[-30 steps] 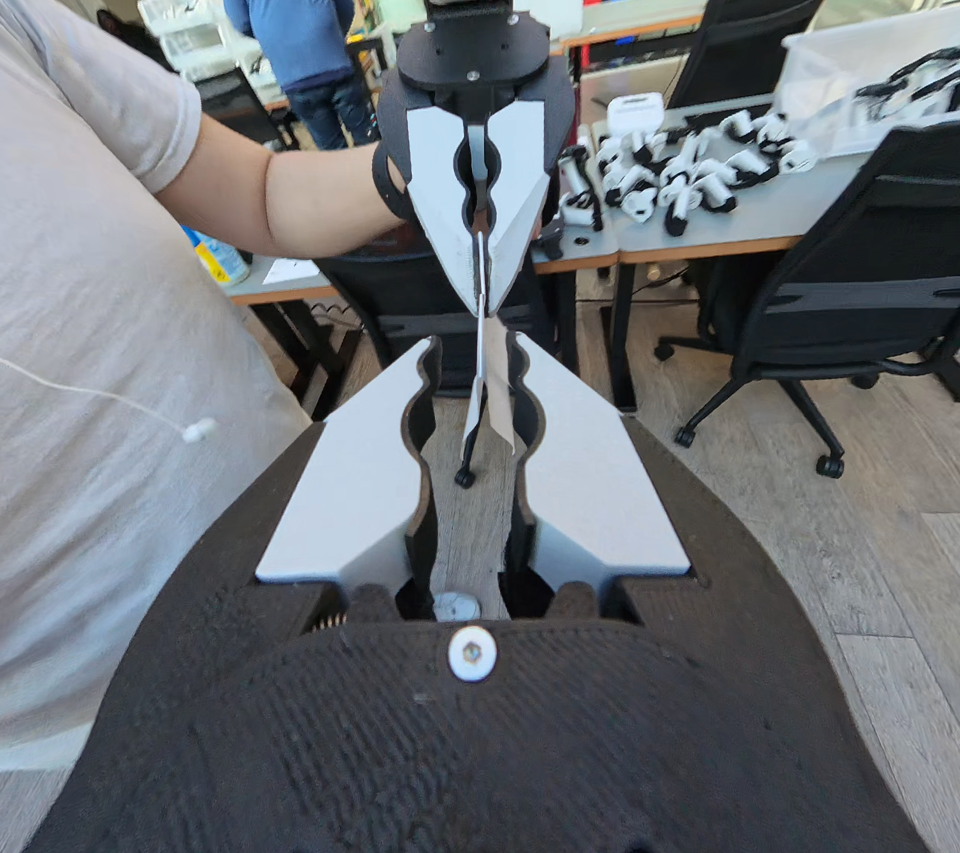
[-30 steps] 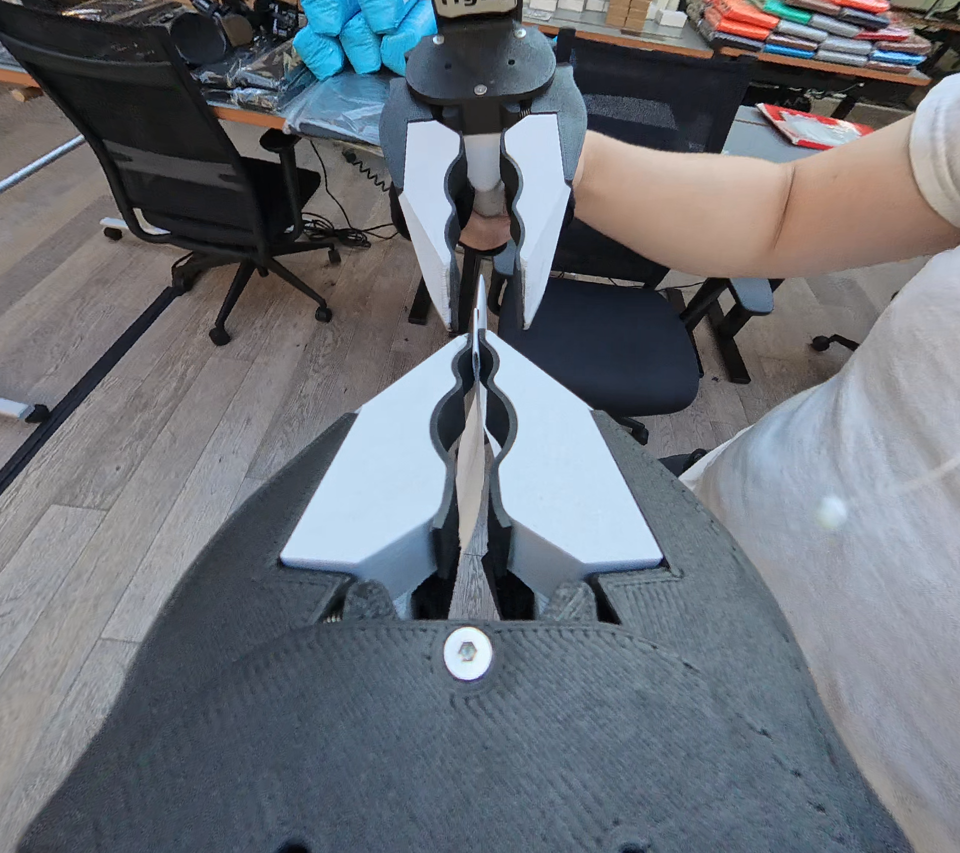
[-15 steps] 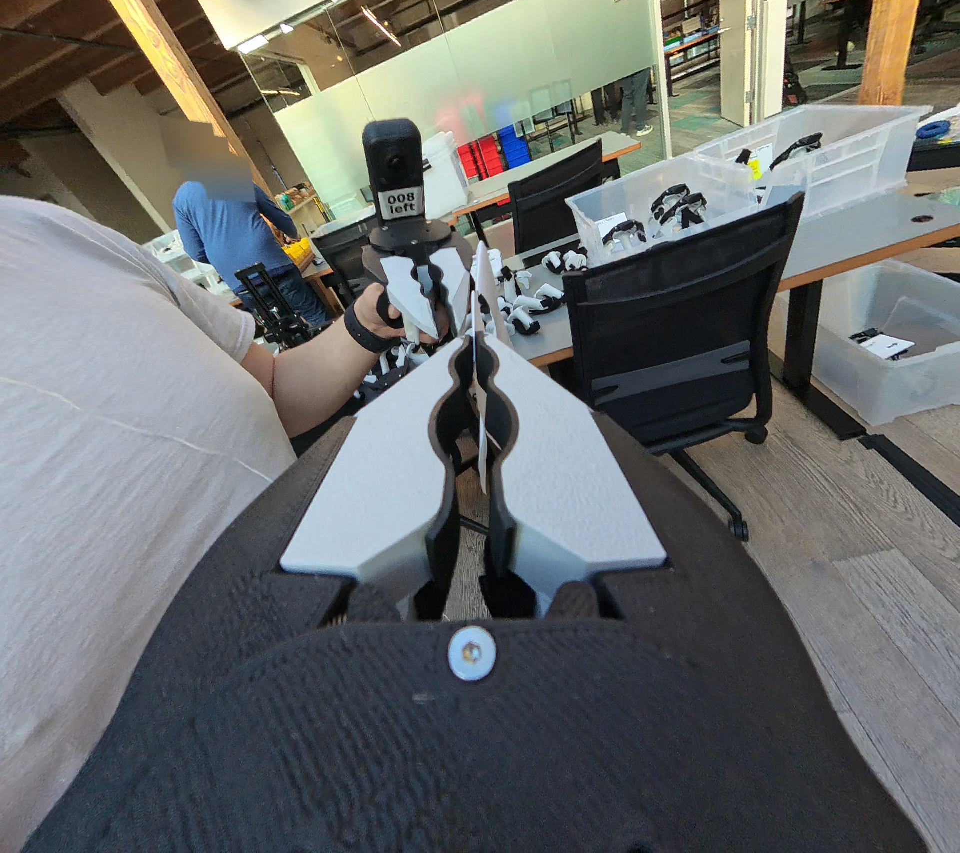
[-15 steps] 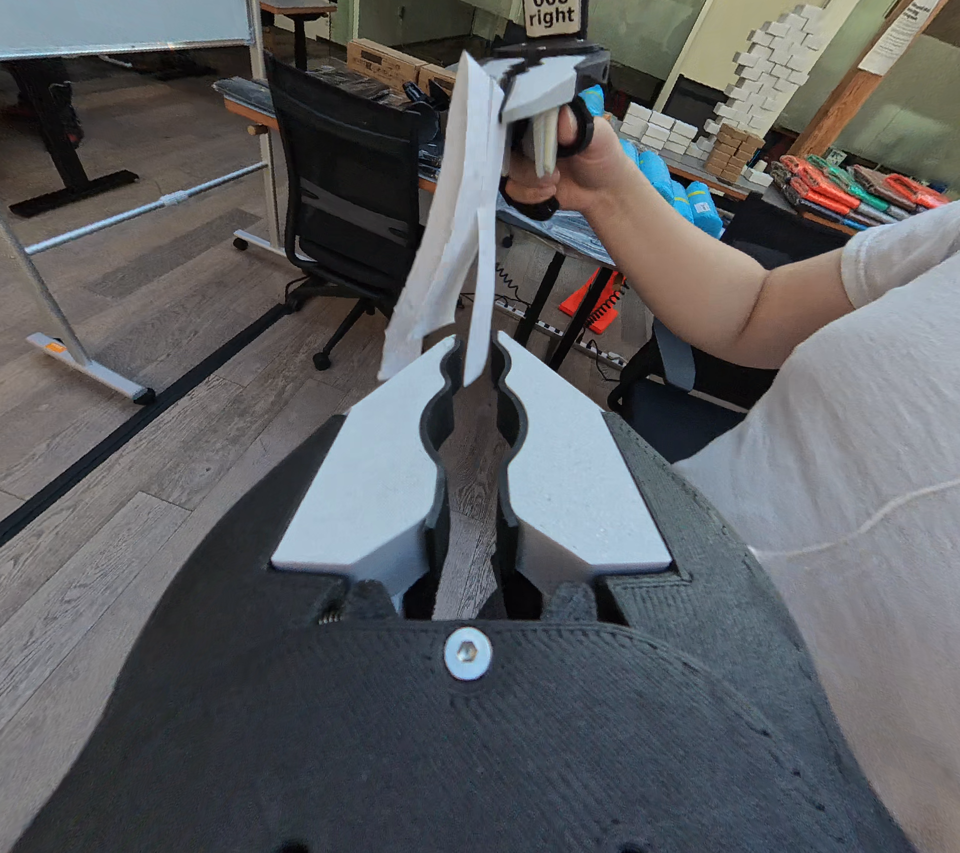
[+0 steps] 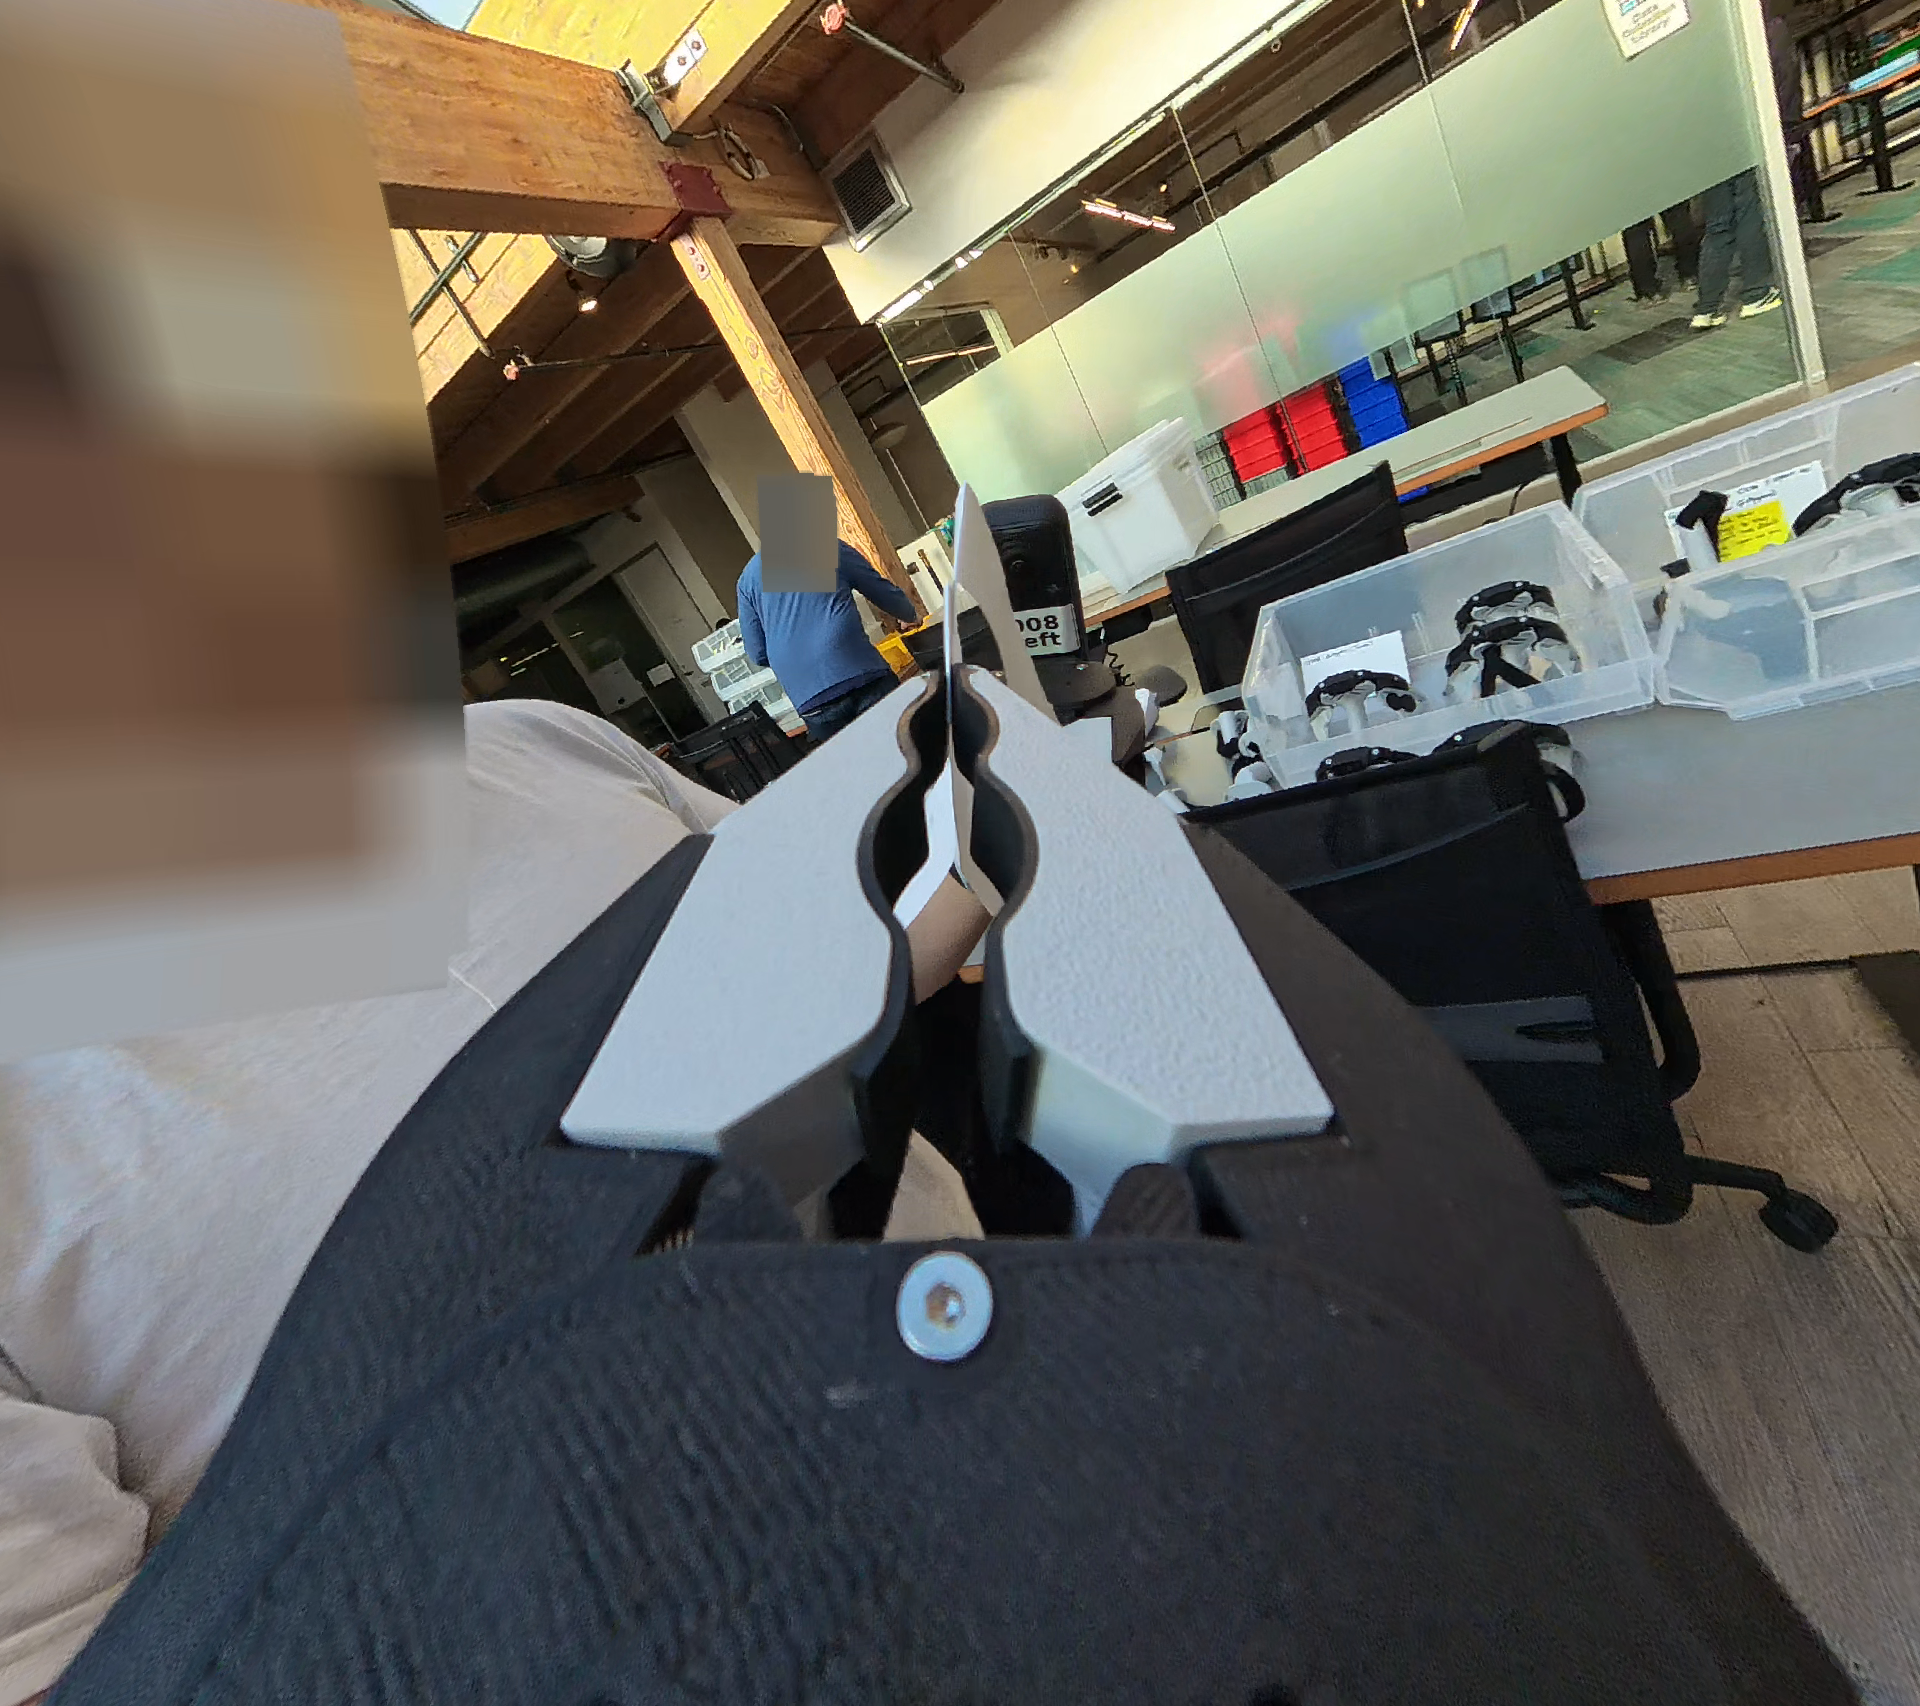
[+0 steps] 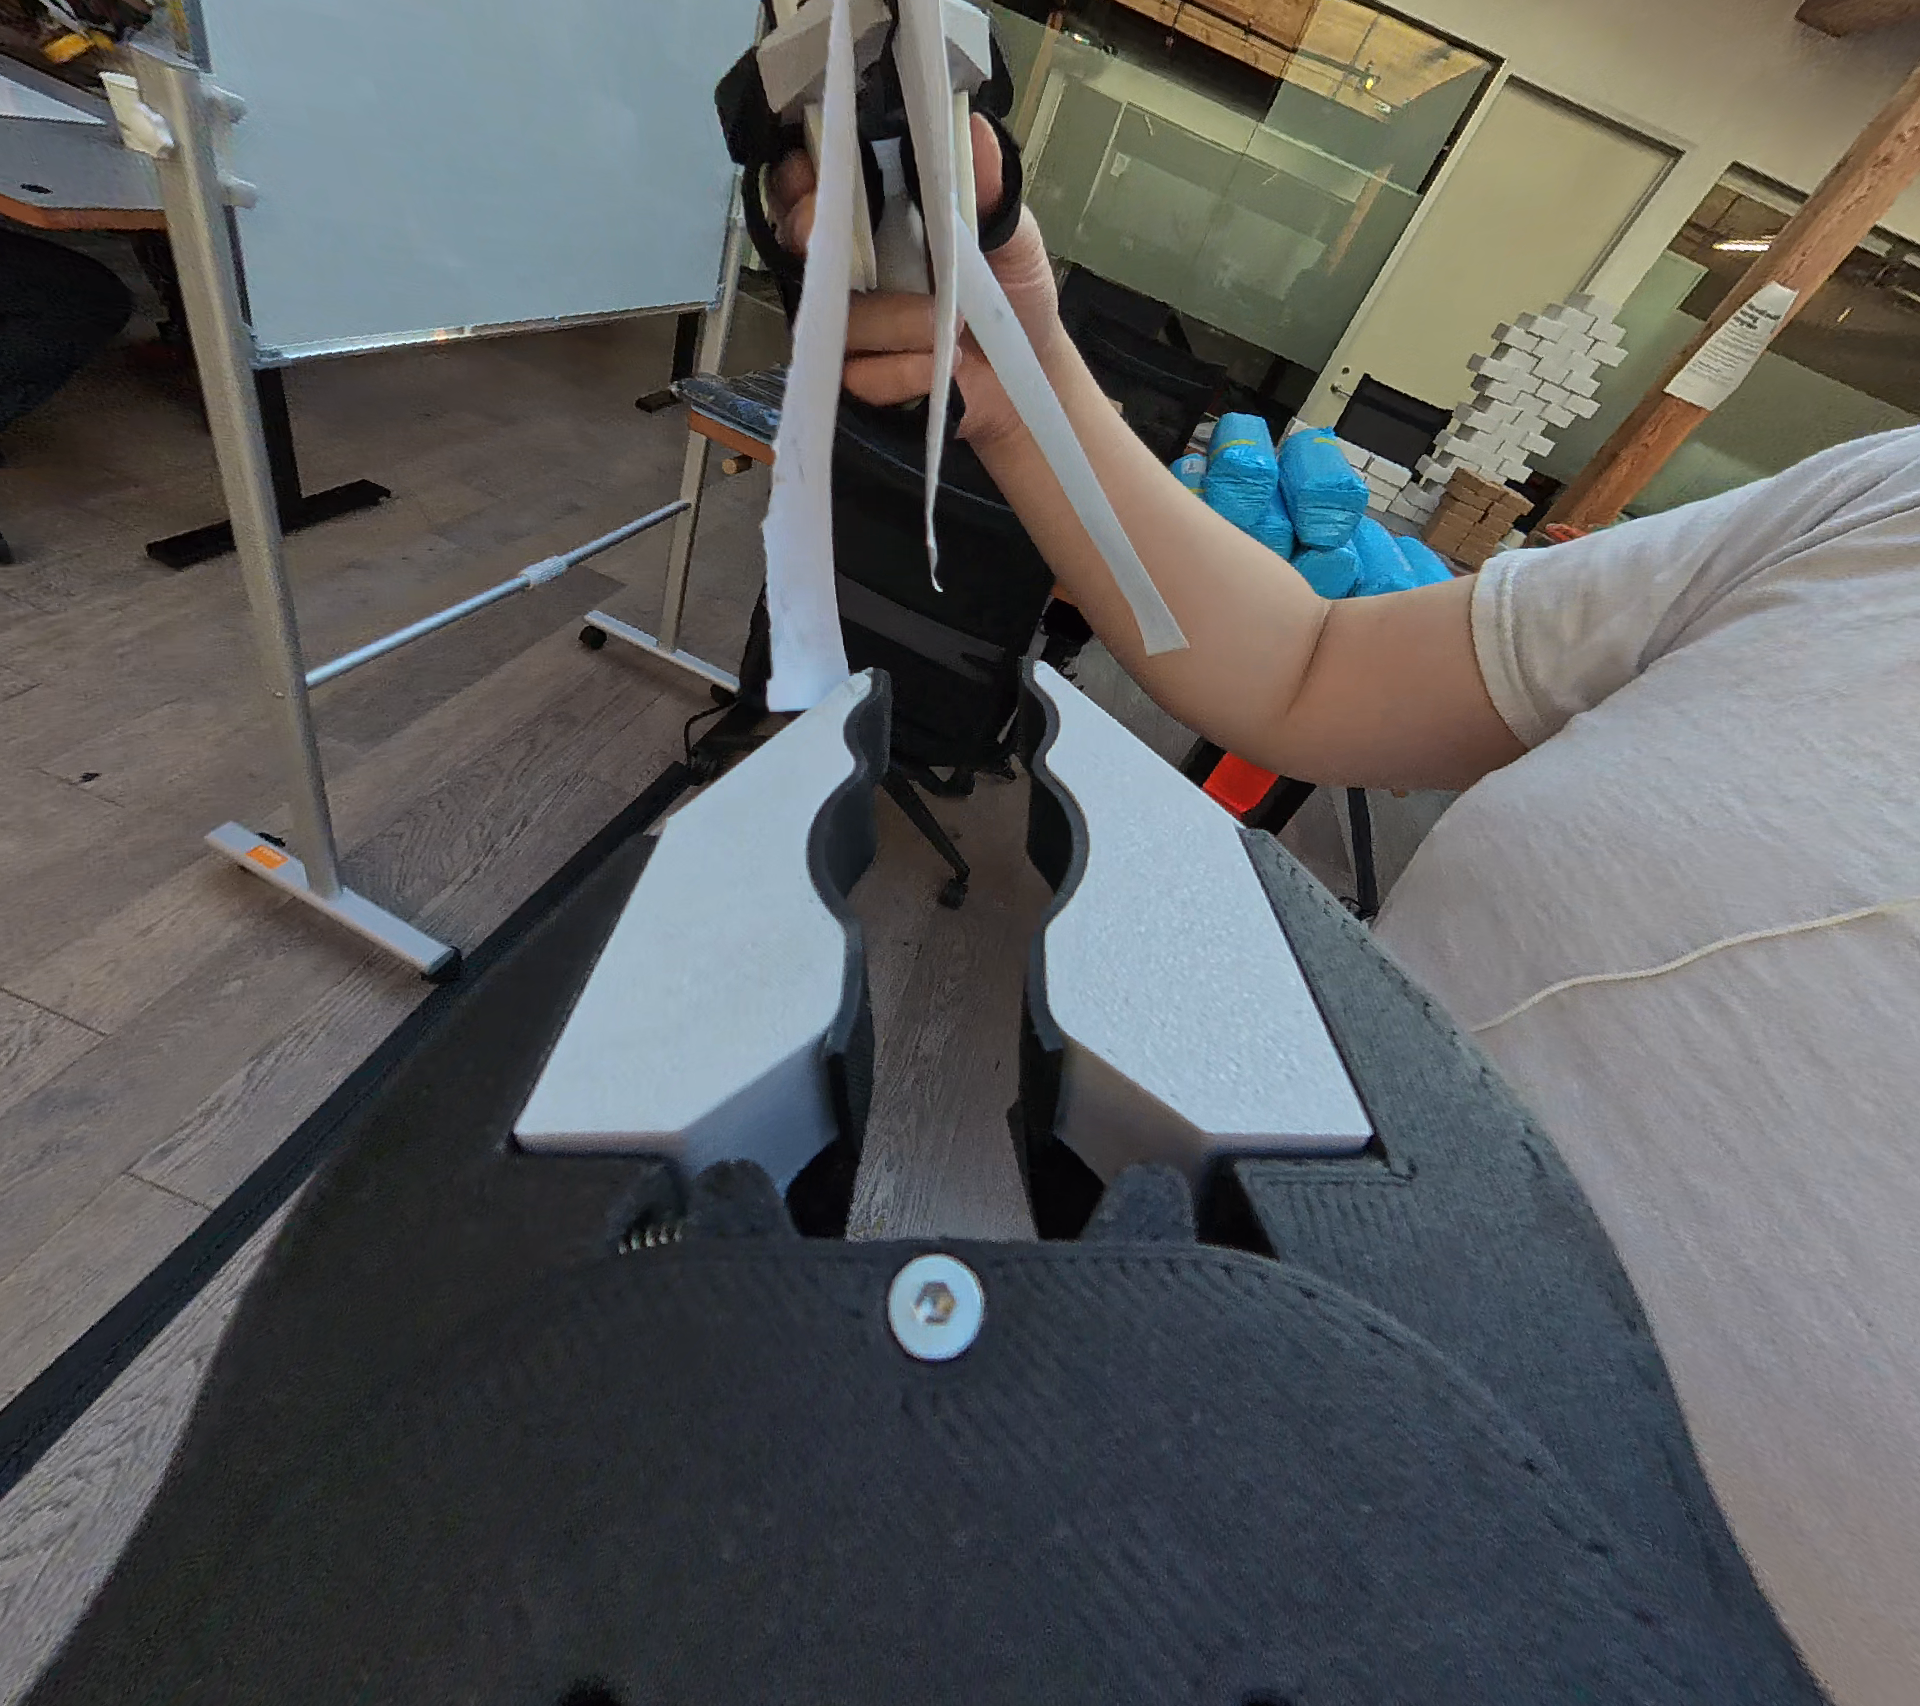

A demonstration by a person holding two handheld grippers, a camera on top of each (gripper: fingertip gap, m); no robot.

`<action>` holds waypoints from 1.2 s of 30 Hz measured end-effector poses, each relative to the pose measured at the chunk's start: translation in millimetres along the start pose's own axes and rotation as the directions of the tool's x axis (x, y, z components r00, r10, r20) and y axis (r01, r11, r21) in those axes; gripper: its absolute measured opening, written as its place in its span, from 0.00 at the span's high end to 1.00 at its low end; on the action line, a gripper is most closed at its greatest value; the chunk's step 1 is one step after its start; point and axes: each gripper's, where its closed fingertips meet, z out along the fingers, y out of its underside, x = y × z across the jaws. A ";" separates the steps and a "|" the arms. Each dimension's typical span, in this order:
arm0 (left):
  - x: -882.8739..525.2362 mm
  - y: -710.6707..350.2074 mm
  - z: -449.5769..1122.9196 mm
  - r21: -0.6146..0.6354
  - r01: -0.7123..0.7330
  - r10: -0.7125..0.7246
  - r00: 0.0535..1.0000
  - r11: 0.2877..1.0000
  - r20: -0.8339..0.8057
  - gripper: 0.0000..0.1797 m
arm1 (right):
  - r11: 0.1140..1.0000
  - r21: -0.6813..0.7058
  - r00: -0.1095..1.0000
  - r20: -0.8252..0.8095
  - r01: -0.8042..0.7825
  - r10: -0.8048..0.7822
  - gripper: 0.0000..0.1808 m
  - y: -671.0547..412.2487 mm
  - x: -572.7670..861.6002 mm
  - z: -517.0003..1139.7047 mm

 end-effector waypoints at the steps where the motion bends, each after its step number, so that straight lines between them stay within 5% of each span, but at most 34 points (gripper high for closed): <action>1: 26.6 -14.0 -4.0 0.019 -0.008 0.008 1.000 1.000 -0.008 1.00 | 1.000 -0.004 1.000 0.013 0.002 -0.002 0.86 -13.4 -31.5 4.7; 12: 281.0 -161.9 -101.0 0.105 -0.063 0.072 0.994 0.992 -0.083 1.00 | 0.995 -0.062 0.987 -0.141 -0.080 0.070 1.00 -154.4 -316.4 108.9; 14: 326.5 -193.7 -128.0 0.107 -0.059 0.066 0.996 0.993 -0.068 1.00 | 0.995 -0.045 0.990 -0.113 -0.094 0.088 1.00 -173.7 -376.1 133.3; 17: 405.1 -240.6 -178.4 0.128 0.018 0.001 0.989 0.992 -0.147 0.85 | 0.994 0.050 0.994 -0.035 -0.102 0.104 1.00 -212.3 -466.3 160.6; 19: 457.7 -257.7 -208.0 0.126 0.064 -0.037 0.978 0.990 -0.204 0.92 | 0.992 0.123 0.999 0.003 -0.032 0.032 1.00 -241.0 -519.1 165.6; 21: 510.7 -261.8 -215.7 0.064 0.013 -0.002 0.986 0.998 -0.165 0.99 | 0.983 0.184 1.000 0.013 0.014 -0.017 1.00 -271.1 -568.9 166.0; 26: 614.5 -308.9 -170.7 -0.046 -0.119 0.123 0.987 0.992 0.103 0.98 | 0.983 0.178 0.986 0.166 -0.032 0.002 1.00 -320.5 -697.3 165.0; 29: 692.4 -356.2 -156.0 -0.004 -0.065 0.065 0.987 0.998 0.147 0.91 | 0.987 0.145 0.972 0.234 -0.064 0.029 1.00 -341.6 -776.4 157.7; 36: 873.3 -459.9 -140.4 0.042 -0.111 0.095 0.954 0.993 0.283 0.93 | 0.992 0.092 0.951 0.305 -0.090 0.057 1.00 -414.6 -975.3 113.3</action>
